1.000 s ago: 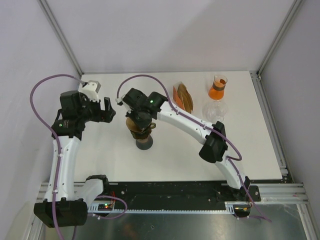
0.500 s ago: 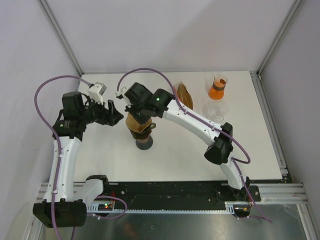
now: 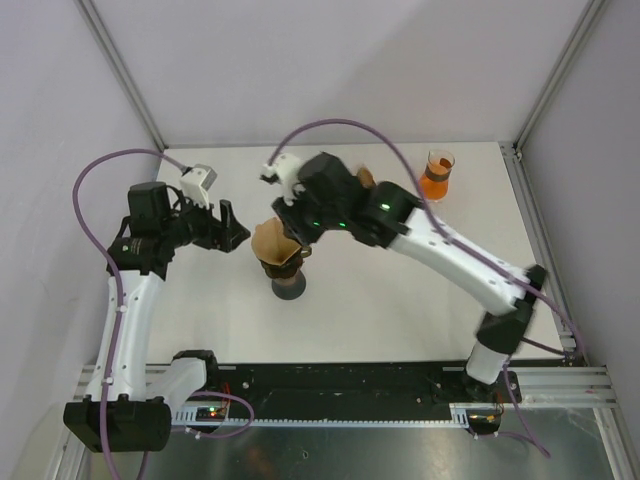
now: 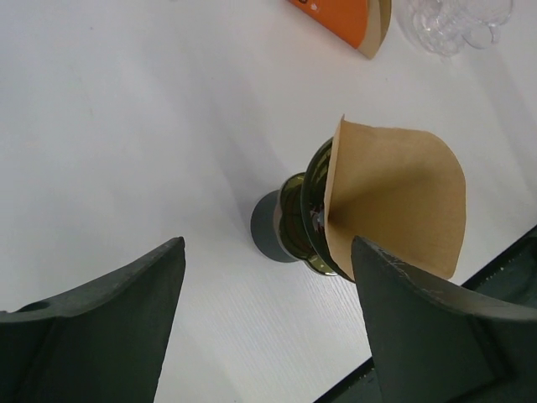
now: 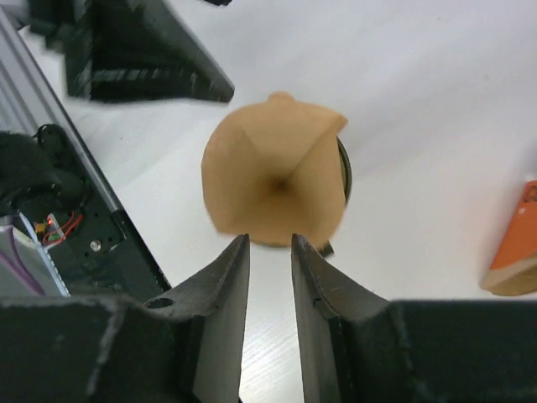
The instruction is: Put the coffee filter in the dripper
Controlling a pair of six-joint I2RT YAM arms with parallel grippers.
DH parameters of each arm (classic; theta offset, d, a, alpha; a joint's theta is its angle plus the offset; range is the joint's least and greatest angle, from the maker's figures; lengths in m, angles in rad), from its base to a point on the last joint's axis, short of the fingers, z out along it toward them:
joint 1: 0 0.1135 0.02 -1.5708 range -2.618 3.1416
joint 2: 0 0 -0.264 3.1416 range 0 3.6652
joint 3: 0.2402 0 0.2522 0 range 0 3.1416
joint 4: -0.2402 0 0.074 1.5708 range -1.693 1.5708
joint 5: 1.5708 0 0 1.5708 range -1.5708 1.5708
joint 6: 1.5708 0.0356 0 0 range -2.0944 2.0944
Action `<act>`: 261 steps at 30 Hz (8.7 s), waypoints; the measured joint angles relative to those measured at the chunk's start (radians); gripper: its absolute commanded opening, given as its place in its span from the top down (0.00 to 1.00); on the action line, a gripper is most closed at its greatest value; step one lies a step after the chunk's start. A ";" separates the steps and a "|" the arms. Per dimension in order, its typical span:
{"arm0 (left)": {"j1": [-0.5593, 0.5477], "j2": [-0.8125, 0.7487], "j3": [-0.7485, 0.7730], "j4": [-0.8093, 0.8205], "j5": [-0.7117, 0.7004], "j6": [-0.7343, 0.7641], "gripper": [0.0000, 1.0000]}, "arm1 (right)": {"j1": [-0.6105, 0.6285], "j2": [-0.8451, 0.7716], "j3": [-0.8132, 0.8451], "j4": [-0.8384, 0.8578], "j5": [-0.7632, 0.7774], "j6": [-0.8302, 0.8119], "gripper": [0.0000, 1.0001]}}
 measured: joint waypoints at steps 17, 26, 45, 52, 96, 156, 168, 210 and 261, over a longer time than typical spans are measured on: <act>0.013 0.003 0.020 -0.001 -0.101 0.000 0.08 | -0.449 -0.620 -0.791 0.472 -0.117 -0.014 0.47; 0.023 0.008 0.021 -0.002 -0.140 0.003 0.06 | -0.925 -0.446 -0.792 0.573 -0.150 0.171 0.29; 0.053 0.121 0.039 -0.001 -0.217 0.010 0.00 | -1.105 0.224 -0.299 0.555 -0.095 0.275 0.43; 0.061 0.140 0.040 -0.001 -0.224 0.010 0.00 | -1.086 0.341 -0.184 0.493 -0.008 0.237 0.62; 0.064 0.099 0.042 -0.002 -0.189 0.029 0.00 | -0.415 -0.397 -0.772 0.355 0.243 0.067 1.00; 0.064 0.087 0.026 -0.002 -0.171 0.054 0.00 | -1.003 -0.398 -1.030 0.528 0.100 0.216 0.38; 0.064 0.095 0.026 -0.002 -0.166 0.056 0.00 | -0.902 -0.472 -1.165 0.565 0.100 0.169 0.44; 0.064 0.095 0.026 -0.002 -0.164 0.064 0.00 | -0.794 -0.515 -1.170 0.599 0.206 0.057 1.00; 0.064 0.072 0.026 -0.002 -0.164 0.064 0.01 | -0.254 -0.633 -0.942 0.081 0.044 -0.072 1.00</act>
